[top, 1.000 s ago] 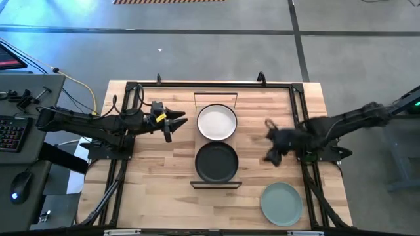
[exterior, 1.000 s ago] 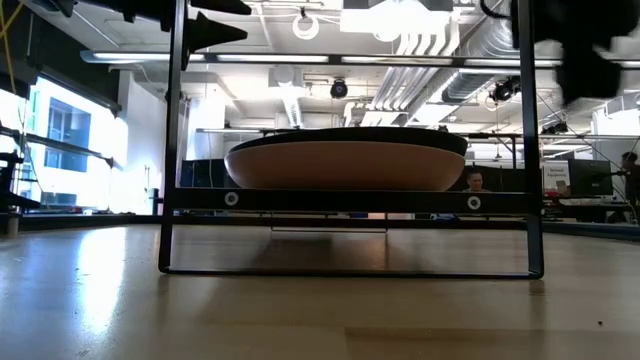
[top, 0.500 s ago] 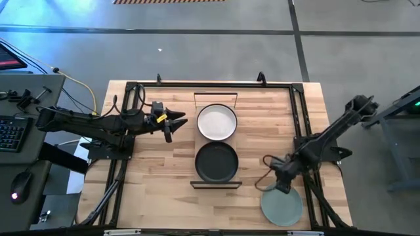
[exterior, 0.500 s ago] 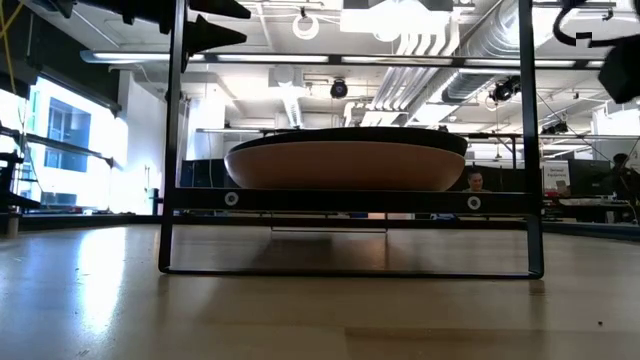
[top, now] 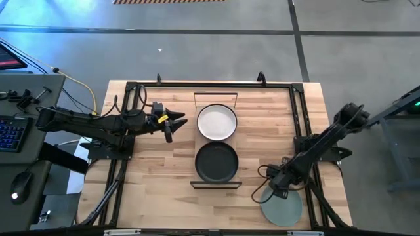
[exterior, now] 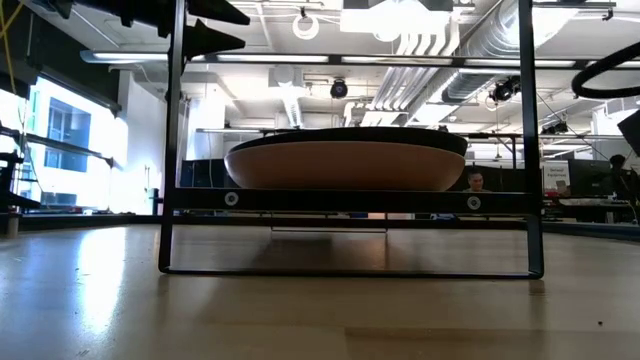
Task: Place and stack plates onto a shelf
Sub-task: Stack the light blue plate on top of the black plate on the shelf
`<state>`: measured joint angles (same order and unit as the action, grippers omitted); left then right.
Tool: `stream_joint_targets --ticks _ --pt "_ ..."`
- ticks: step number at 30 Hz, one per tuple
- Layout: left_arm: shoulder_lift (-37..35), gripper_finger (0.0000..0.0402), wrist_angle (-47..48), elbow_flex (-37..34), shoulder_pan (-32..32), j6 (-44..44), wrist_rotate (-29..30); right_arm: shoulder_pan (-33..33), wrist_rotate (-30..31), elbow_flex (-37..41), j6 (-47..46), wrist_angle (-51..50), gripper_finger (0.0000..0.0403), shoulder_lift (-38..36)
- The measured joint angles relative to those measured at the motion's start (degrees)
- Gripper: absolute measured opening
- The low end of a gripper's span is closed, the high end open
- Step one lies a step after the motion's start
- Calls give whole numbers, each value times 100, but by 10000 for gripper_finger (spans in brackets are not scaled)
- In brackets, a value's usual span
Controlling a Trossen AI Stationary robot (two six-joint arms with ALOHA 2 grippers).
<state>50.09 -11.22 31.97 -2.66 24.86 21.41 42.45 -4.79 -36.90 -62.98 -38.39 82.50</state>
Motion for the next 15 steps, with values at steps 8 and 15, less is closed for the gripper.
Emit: stream_joint_targets --ticks 8,15 --pt "0 165 139 0 0 2 4 -4 21 2 -1 -120 116 33" --pt "-17 165 142 0 -2 1 346 -2 -439 32 310 -352 21 -358"
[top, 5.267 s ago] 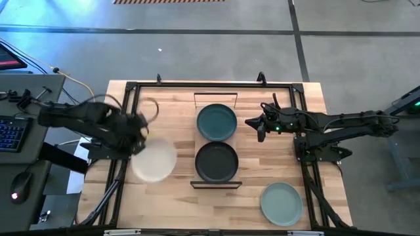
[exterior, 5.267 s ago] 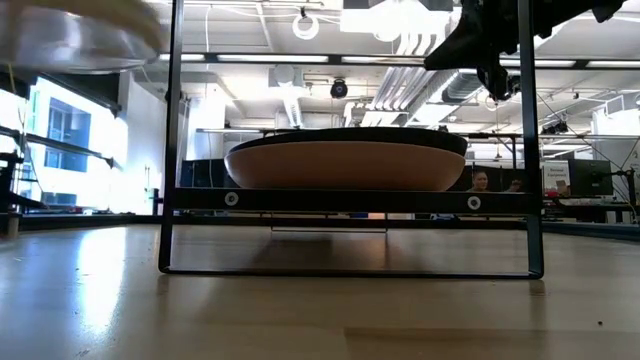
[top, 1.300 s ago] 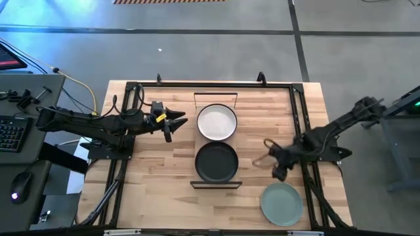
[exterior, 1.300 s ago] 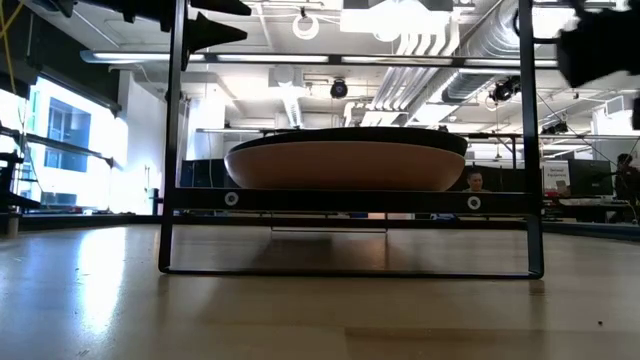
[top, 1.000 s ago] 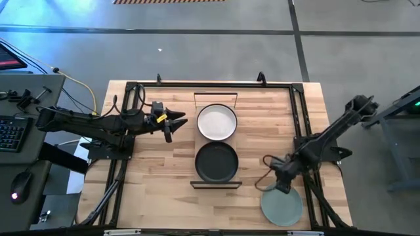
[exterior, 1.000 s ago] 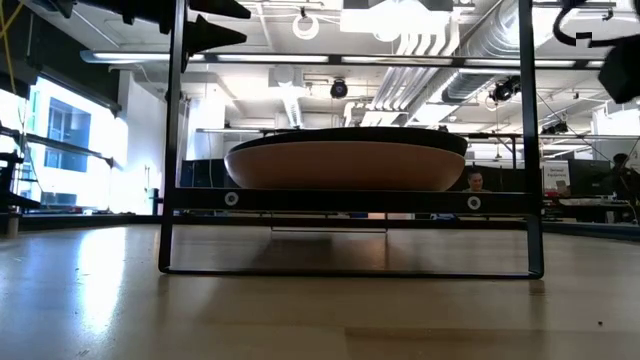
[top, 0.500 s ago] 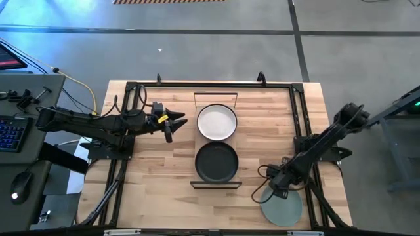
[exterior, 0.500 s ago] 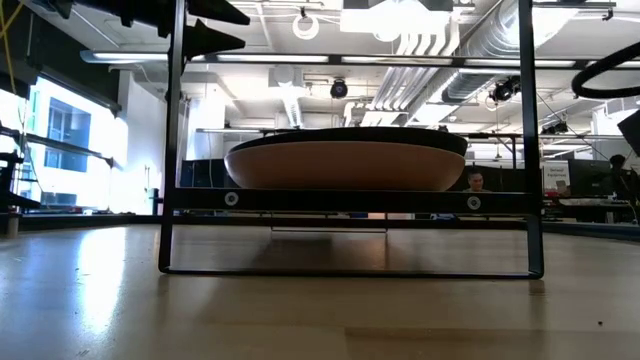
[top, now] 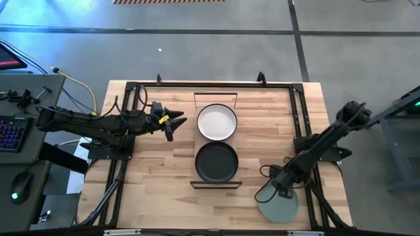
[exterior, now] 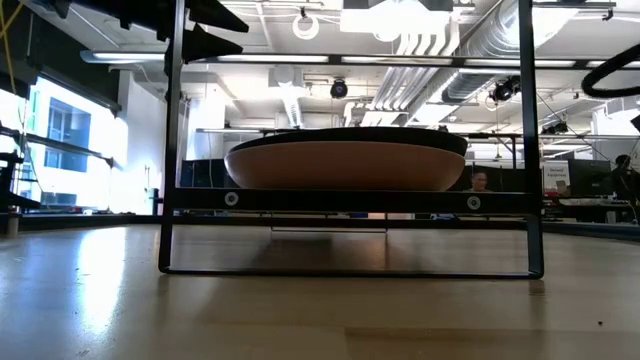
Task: Place and stack plates onto a shelf
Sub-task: Stack the light blue plate on top of the black plate on the shelf
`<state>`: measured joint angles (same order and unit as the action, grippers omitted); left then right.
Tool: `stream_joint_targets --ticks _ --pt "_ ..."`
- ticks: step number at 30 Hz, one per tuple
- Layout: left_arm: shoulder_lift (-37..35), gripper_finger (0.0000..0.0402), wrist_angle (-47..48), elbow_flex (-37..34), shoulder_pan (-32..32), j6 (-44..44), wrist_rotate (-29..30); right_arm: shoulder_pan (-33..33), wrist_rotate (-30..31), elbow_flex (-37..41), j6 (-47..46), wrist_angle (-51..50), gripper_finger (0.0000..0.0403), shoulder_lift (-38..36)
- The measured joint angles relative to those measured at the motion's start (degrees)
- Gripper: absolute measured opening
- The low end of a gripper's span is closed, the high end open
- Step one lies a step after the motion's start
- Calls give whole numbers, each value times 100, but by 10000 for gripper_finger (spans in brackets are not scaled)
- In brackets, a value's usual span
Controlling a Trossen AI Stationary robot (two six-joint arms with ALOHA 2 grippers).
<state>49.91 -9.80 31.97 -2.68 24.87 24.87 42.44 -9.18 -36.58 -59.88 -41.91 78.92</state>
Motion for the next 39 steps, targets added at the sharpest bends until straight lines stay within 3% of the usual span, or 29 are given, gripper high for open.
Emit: stream_joint_targets --ticks 4,12,16,22,29,33,39 --pt "-13 165 -33 0 2 -128 168 -4 -203 2 43 -237 3 -659" --pt "-11 165 -32 0 0 -161 167 -7 -48 0 -403 -557 1 -2096" --pt "-11 165 -31 0 0 -158 168 -7 -7 0 -436 -872 1 -2279" --pt "-11 165 -31 0 1 -158 168 -7 -24 -4 -306 -494 0 -2340" --pt "-11 165 -28 0 2 -156 168 -9 851 -4 -804 -1099 5 -2340" --pt "-11 165 -27 0 2 -155 168 -7 983 -4 -580 -1023 42 -2336" --pt "-11 165 -24 0 2 -154 168 -158 689 -4 594 -362 152 -1851"
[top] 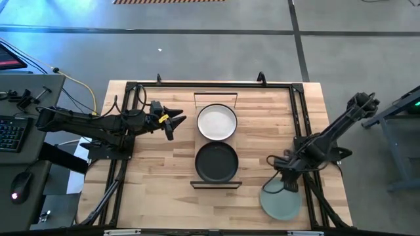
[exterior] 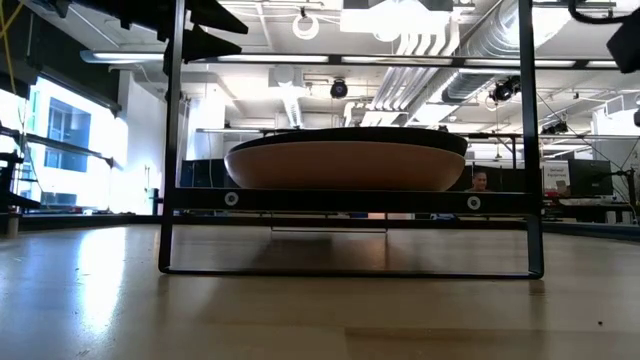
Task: Place and stack plates onto a shelf
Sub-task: Stack the light blue plate on top of the black plate on the shelf
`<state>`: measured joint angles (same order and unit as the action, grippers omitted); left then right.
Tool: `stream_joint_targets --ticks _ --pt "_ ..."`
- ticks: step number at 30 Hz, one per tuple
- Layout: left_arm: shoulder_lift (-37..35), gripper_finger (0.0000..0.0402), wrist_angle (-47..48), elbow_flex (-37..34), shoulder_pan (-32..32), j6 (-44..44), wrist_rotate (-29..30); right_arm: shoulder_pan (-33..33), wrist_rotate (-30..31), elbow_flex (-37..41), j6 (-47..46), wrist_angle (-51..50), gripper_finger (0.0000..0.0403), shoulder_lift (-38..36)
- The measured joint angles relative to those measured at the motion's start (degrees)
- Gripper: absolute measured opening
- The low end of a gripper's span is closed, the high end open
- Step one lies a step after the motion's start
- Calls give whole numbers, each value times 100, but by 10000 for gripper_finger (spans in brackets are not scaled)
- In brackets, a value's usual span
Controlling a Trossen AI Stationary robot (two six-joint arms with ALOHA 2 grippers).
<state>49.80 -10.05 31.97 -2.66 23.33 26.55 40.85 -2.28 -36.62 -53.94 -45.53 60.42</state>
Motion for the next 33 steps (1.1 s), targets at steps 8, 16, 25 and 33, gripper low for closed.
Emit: stream_joint_targets --ticks 8,16,25,33 --pt "0 165 1 0 0 0 2 -456 -205 0 1952 387 212 1134" --pt "0 165 201 0 0 5 4 -470 -203 -2 2342 711 176 2014" --pt "2 165 256 0 0 5 4 -340 -158 -33 2263 754 12 2314" --pt "2 165 252 0 0 51 -76 -467 -668 8 1936 713 2 2045"
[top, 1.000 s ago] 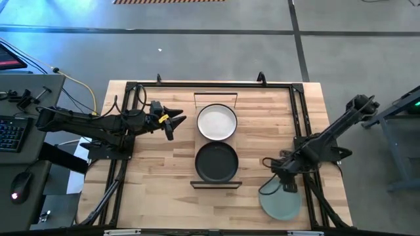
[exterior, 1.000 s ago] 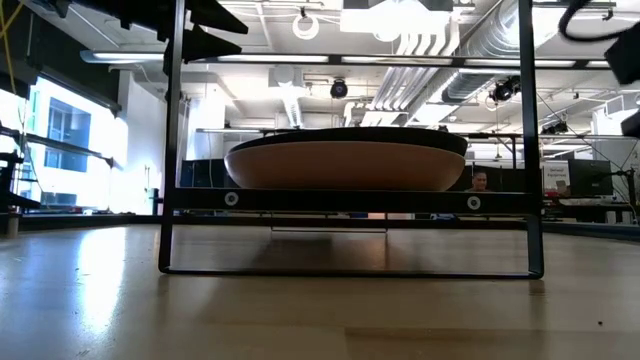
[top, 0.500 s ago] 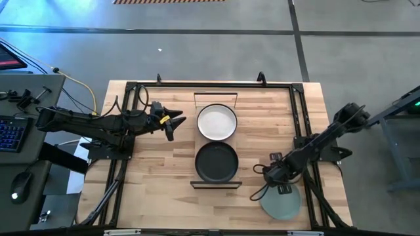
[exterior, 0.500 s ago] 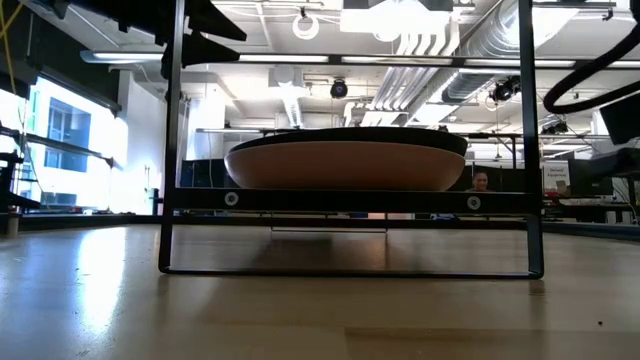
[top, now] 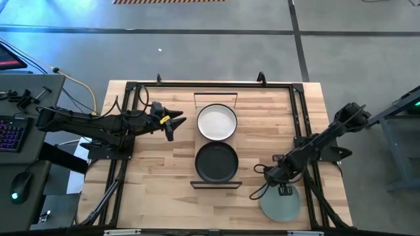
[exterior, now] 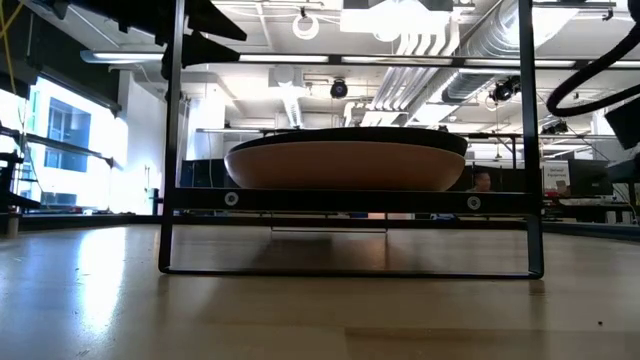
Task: Place and stack plates onto a shelf
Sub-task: Stack the light blue plate on top of the black plate on the shelf
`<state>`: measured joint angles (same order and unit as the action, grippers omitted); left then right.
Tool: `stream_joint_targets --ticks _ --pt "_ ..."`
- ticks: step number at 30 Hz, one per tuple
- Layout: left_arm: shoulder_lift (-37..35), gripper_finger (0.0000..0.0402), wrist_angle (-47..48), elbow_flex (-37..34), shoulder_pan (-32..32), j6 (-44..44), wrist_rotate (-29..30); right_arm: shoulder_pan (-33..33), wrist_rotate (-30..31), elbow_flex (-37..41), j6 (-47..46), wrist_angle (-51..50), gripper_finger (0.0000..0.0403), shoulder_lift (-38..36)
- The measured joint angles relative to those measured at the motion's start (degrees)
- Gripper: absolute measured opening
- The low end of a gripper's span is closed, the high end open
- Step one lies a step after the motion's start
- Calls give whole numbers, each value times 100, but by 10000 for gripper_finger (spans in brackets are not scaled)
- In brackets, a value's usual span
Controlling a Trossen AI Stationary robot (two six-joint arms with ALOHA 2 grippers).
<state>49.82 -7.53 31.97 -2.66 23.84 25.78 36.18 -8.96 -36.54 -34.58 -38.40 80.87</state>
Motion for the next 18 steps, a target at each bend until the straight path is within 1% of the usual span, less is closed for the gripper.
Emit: stream_joint_targets --ticks 2,4,11,14,18 --pt "-1 166 -4 0 0 68 -78 -78 -171 3 11 -123 1 -195" --pt "-2 166 0 0 0 100 -193 -154 -212 3 -29 -260 0 -440" --pt "-2 166 -2 0 -2 -39 -258 -499 -567 3 -64 -1243 0 -1656" --pt "-2 166 -4 0 -1 -41 -264 -844 -838 3 -87 -1626 0 -2292" --pt "-2 166 -4 0 -2 -46 -273 -1458 -1256 -2 -265 -1711 0 -3087"
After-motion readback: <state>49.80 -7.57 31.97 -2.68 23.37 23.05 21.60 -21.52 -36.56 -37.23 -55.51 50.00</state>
